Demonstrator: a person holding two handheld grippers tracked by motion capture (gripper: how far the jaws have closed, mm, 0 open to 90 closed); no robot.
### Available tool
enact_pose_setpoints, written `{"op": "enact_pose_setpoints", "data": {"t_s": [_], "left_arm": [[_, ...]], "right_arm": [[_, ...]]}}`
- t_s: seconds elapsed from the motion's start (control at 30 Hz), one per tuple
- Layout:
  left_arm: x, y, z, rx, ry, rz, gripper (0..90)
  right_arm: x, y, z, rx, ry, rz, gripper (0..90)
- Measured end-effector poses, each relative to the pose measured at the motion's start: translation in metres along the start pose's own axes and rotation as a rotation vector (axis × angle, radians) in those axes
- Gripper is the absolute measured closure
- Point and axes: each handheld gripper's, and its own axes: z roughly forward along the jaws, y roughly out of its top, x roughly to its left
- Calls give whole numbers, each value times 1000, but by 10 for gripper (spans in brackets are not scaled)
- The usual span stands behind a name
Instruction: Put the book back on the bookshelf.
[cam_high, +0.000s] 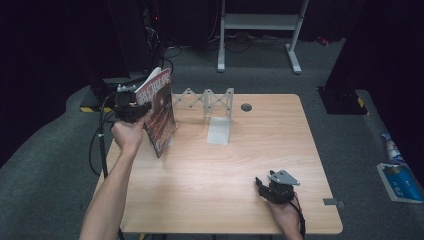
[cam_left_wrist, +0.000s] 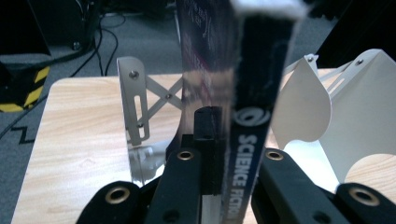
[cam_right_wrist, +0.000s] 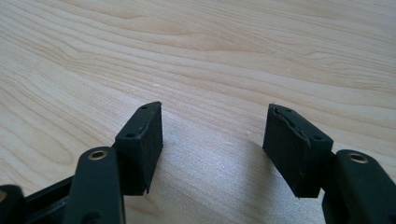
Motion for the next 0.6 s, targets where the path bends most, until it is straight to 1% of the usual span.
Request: {"op": "enact_pose_setpoints", "data": {"t_s": [0.03,0.17,0.2,0.27,0.3,0.33,0.5,0.6], "left_arm": [[0,-1,0,-8,3,8,840],[1,-3,-1,-34,8,19,840],[1,-4,-1,-46,7,12,841],[1,-7,-1,-70,11,15,840],[1,-7,-1,-70,11,15,840],[1,-9,0,-89,17,28,840],[-2,-16,1,-132,36,56,840],[-2,-21,3,-158,42,52,840]], "right_arm": [[0,0,0,0,0,-2,376],[0,0,0,1,0,-1,377],[0,0,0,1,0,1,377],[0,0,0,0,-1,0,377],[0,0,0,0,-1,0,377],[0,0,0,1,0,0,376],[0,0,0,2,0,0,376],[0,0,0,1,-2,-2,377]]}}
